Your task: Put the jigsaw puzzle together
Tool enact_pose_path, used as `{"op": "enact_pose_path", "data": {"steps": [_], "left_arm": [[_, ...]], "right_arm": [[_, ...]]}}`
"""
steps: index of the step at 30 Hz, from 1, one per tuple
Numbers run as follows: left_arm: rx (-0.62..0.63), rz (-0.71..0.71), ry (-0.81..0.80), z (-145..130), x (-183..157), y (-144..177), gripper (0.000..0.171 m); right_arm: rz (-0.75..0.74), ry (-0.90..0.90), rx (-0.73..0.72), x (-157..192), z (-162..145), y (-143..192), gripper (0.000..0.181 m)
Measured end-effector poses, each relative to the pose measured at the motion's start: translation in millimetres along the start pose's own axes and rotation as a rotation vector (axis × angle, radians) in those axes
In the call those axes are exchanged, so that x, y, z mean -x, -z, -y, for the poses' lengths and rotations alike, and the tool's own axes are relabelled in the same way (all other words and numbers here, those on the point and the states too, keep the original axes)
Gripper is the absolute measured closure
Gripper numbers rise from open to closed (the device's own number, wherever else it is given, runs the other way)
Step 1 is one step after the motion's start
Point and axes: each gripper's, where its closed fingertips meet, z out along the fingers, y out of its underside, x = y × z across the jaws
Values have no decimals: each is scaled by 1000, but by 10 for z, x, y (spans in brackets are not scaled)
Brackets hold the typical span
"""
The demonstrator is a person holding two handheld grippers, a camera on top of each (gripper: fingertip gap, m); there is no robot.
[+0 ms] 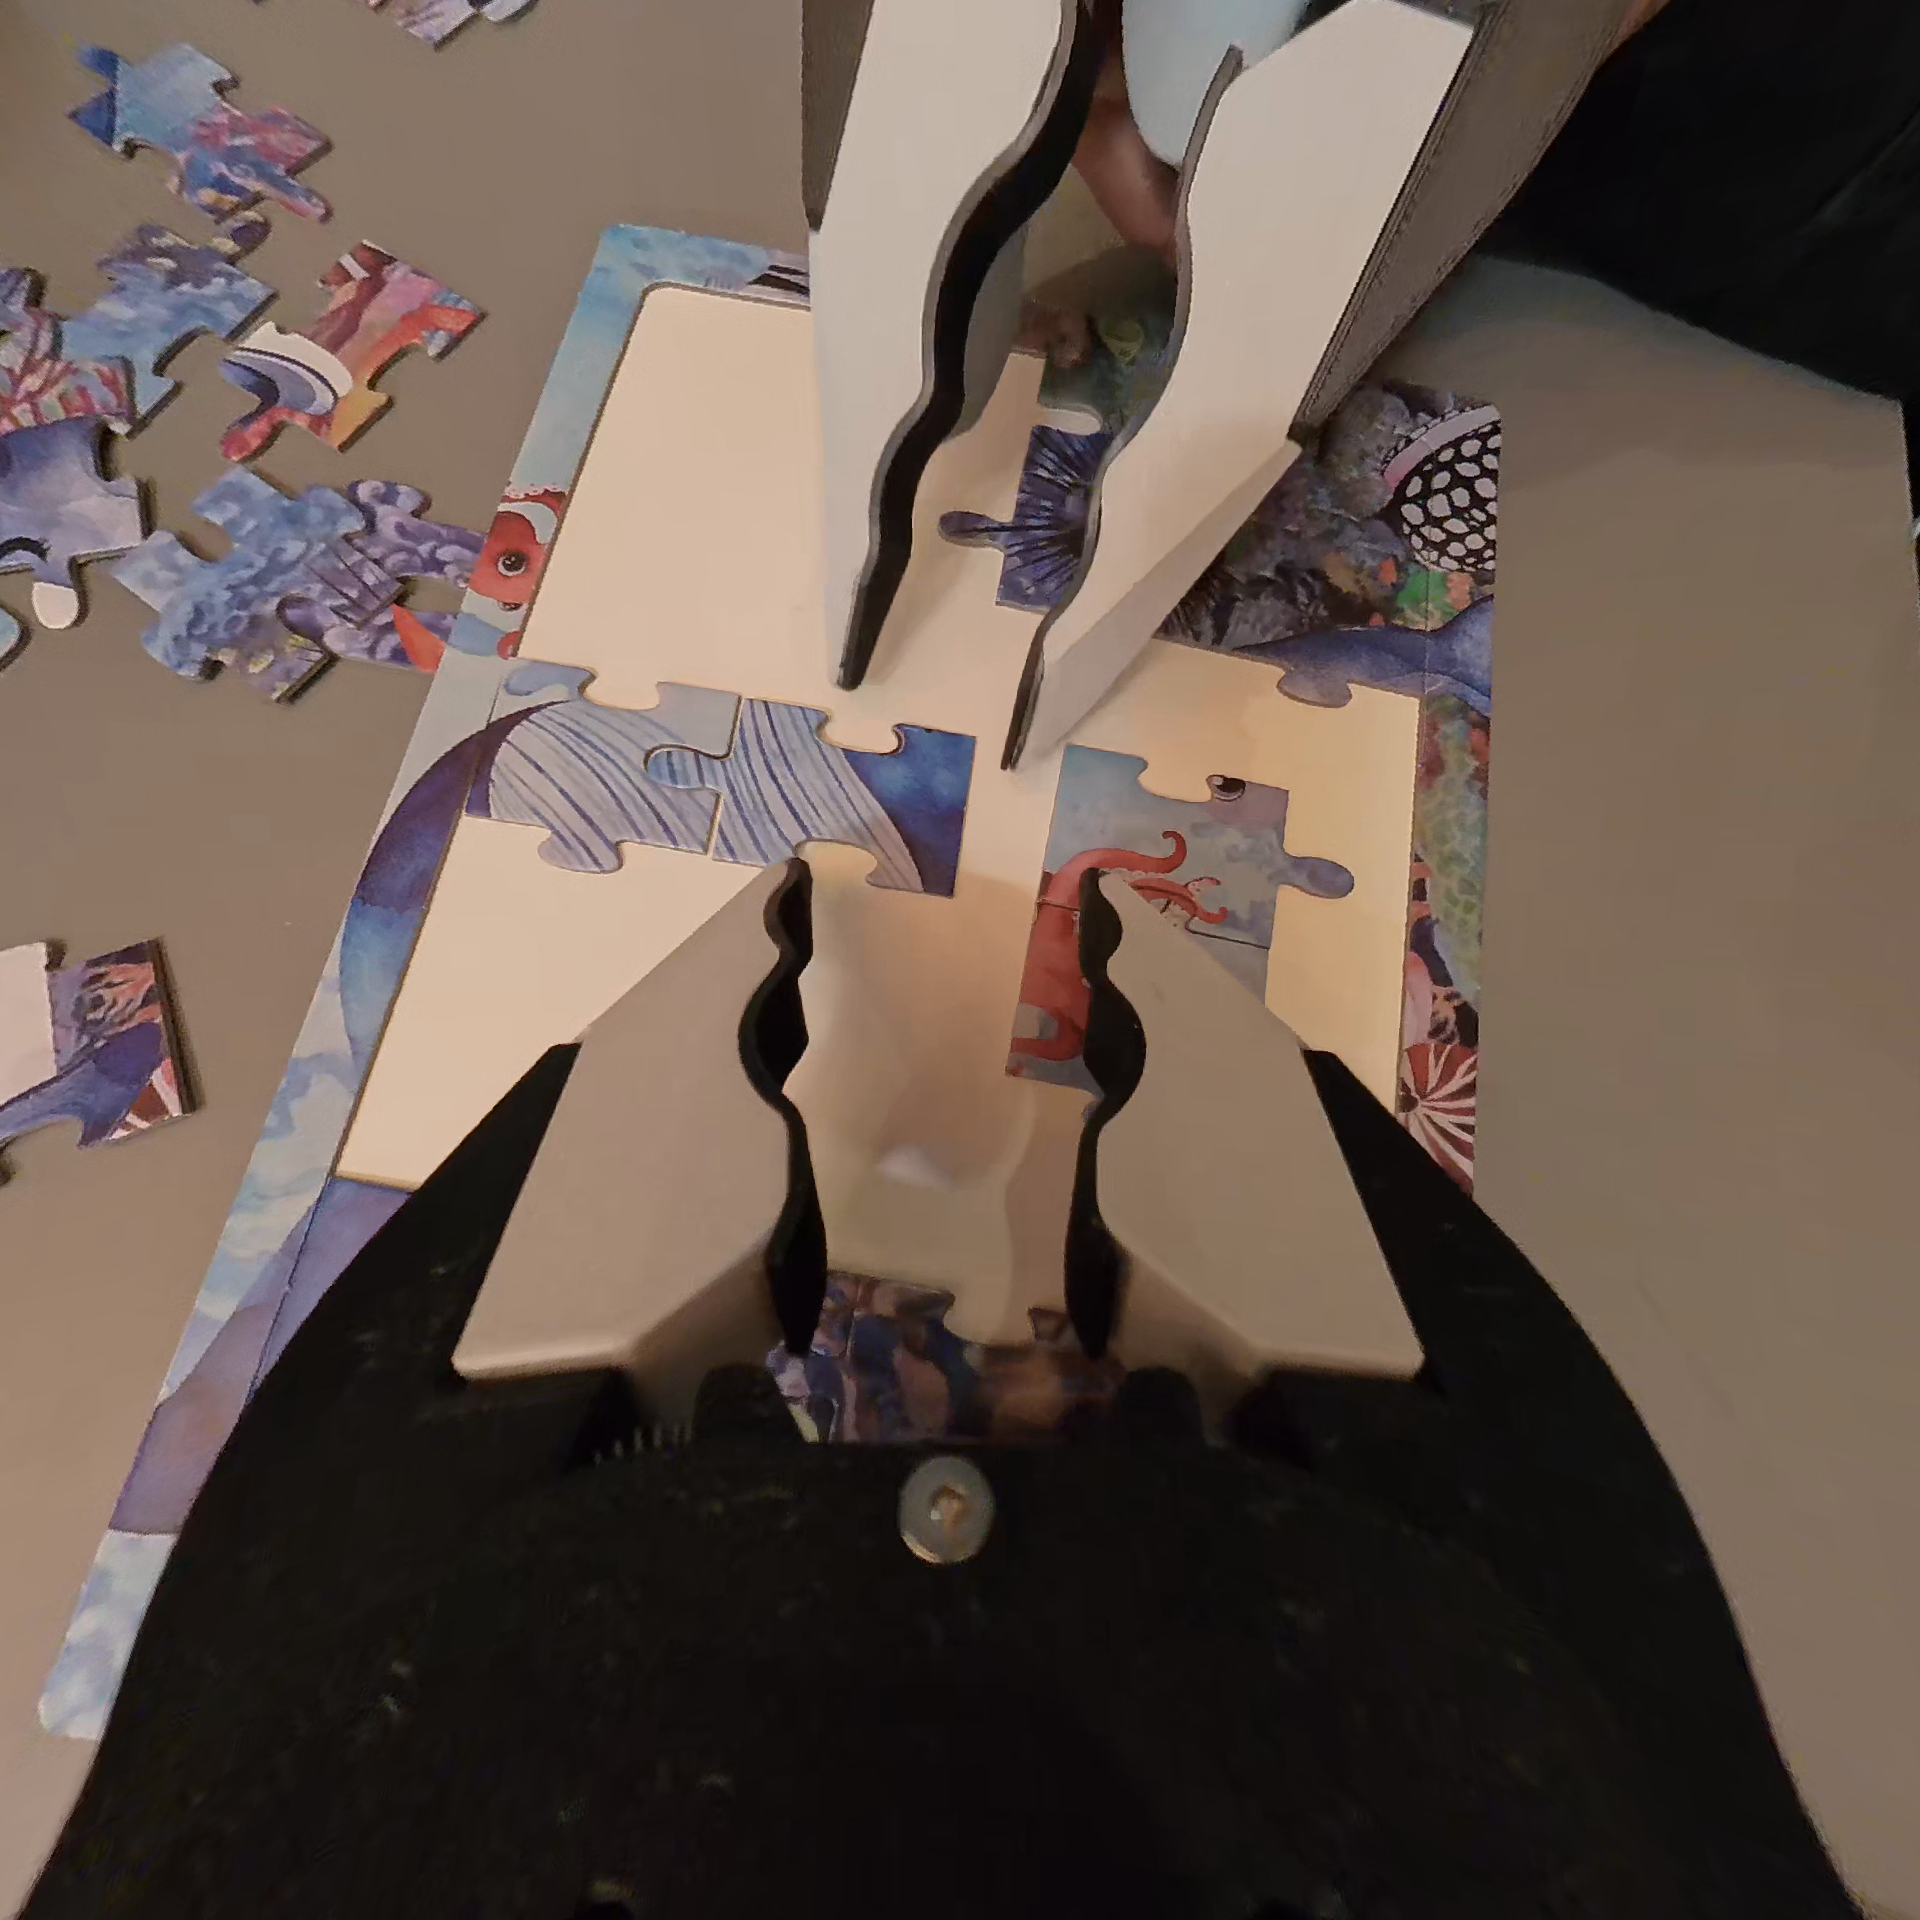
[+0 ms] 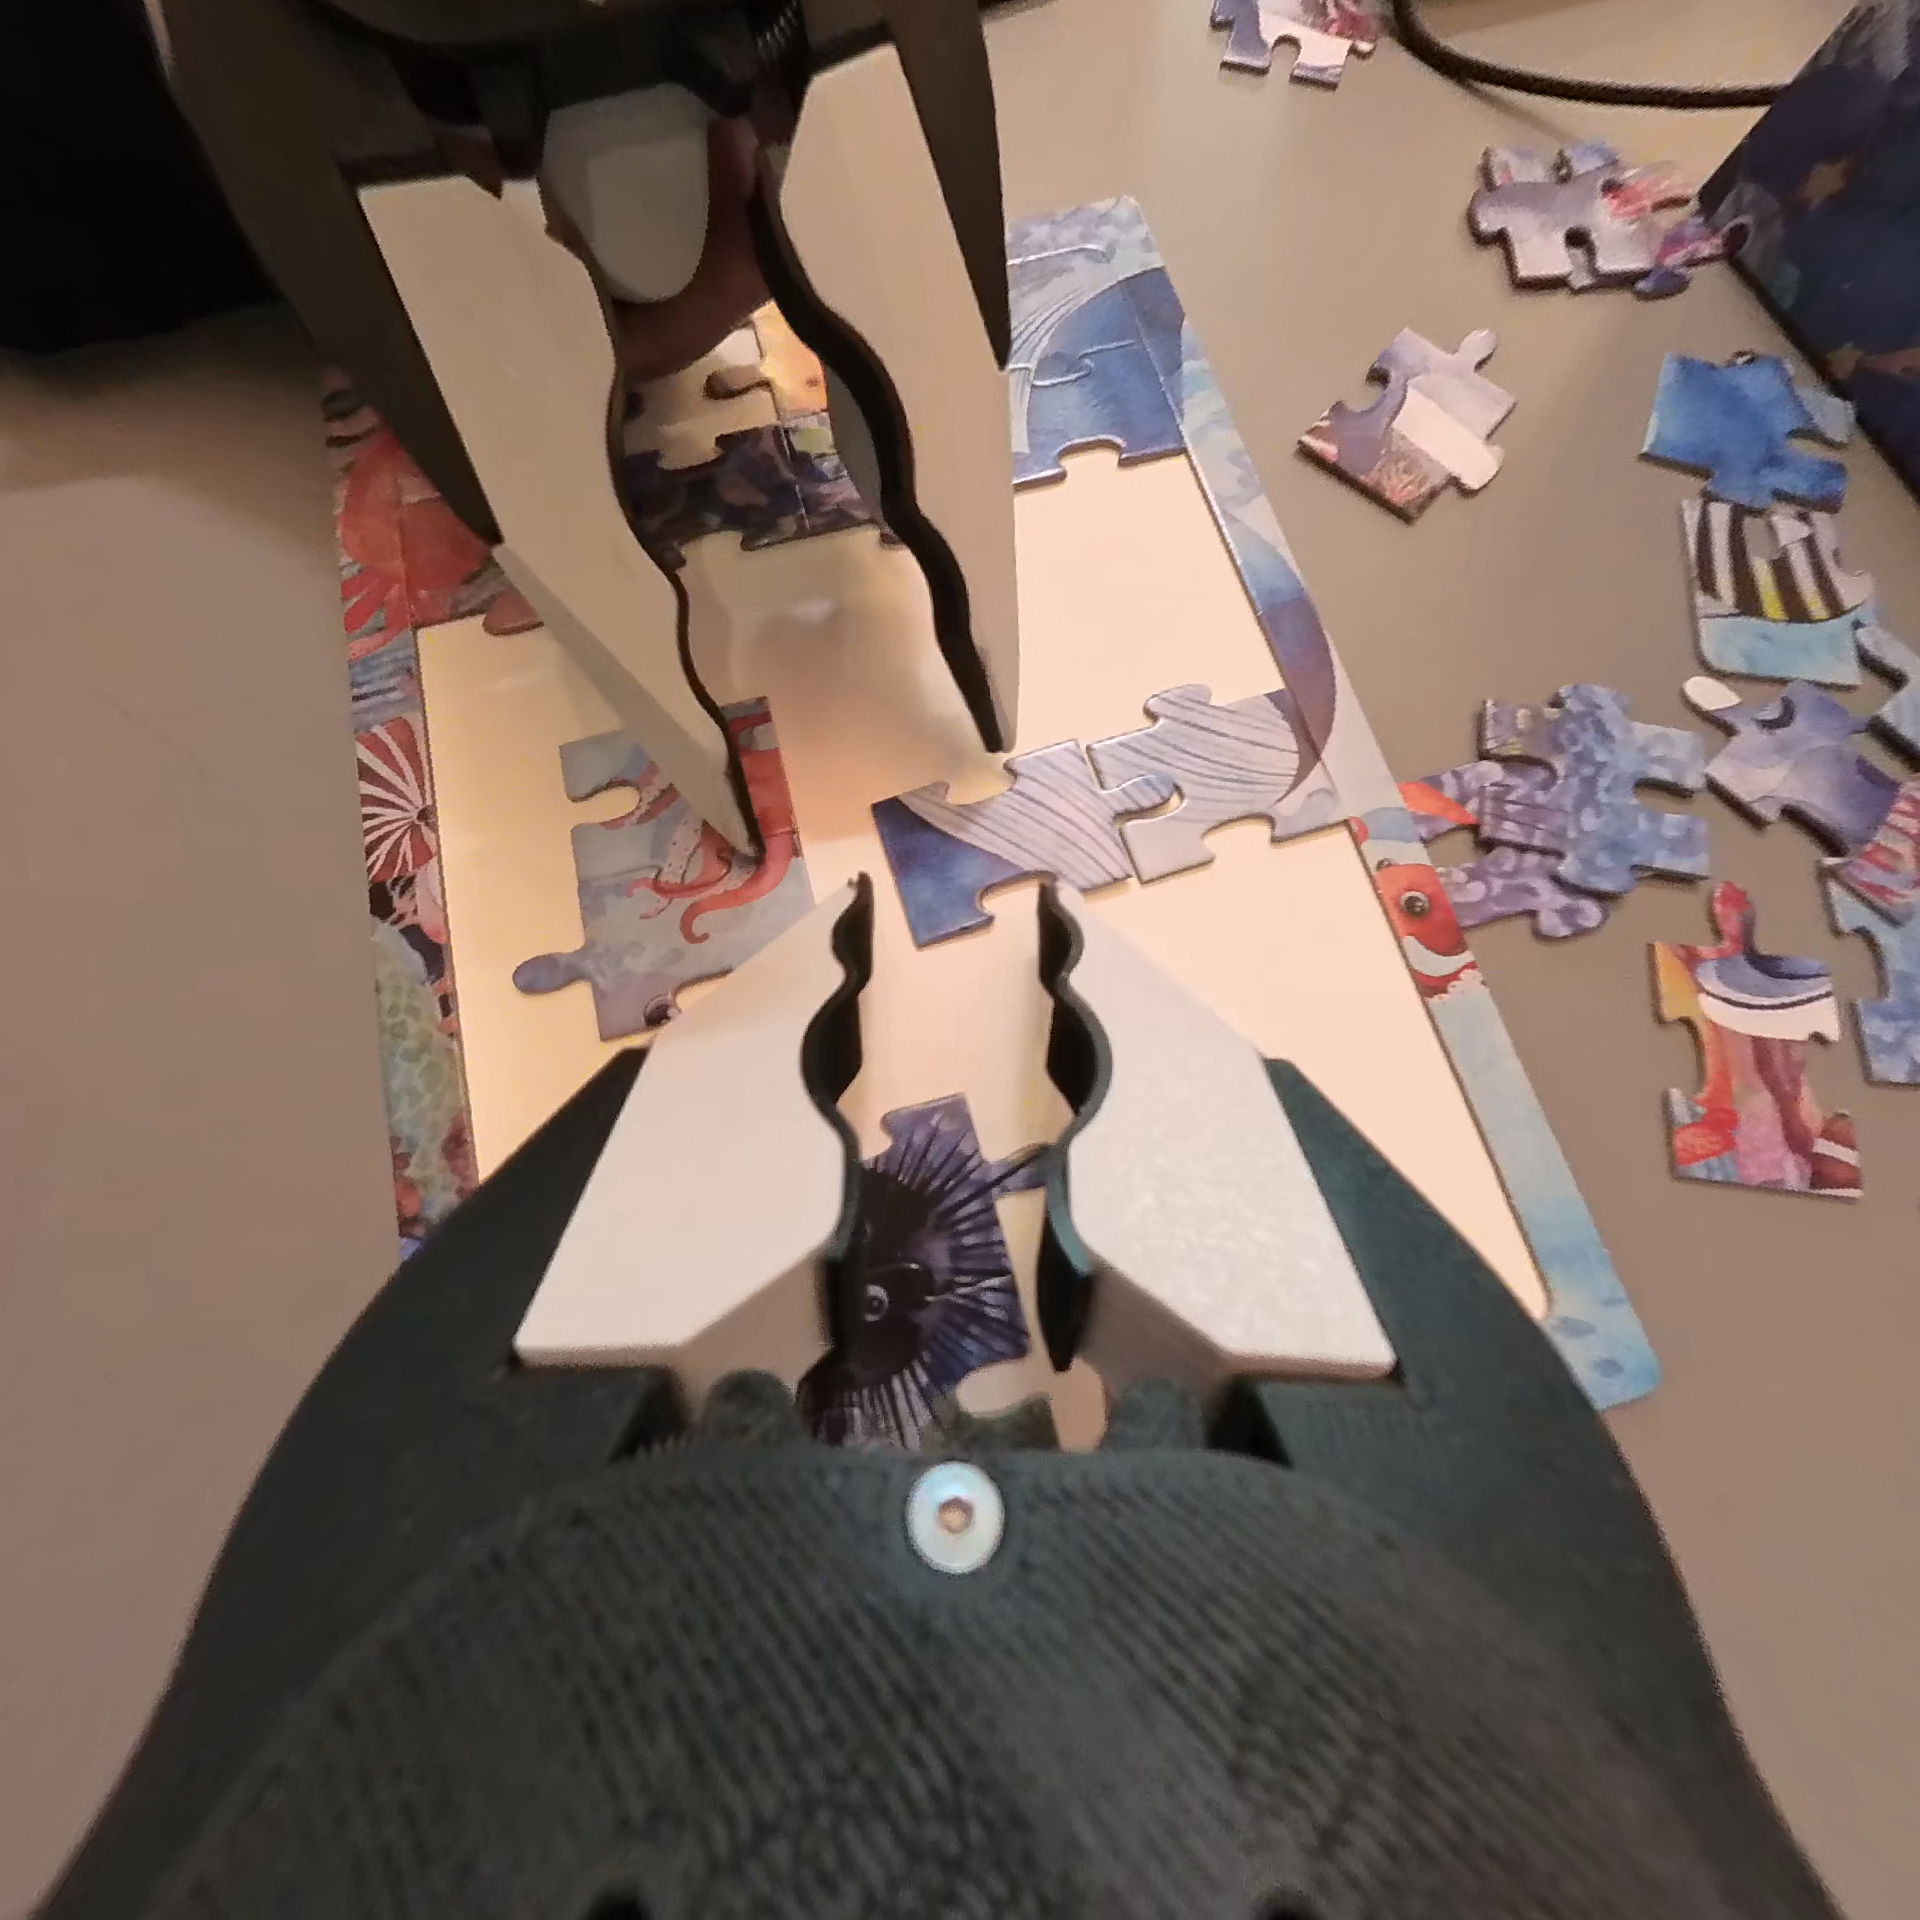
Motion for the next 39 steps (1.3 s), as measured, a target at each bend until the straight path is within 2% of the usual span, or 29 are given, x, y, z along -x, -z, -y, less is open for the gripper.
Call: {"op": "enact_pose_path", "data": {"steps": [10,39], "left_arm": [[-7,46,0,6,80,5,121],[12,43,3,5,34,-49,108]], "right_arm": [[-83,3,-28,-101,78,-69,159],[-49,55,-16,21,97,-185,165]]}}
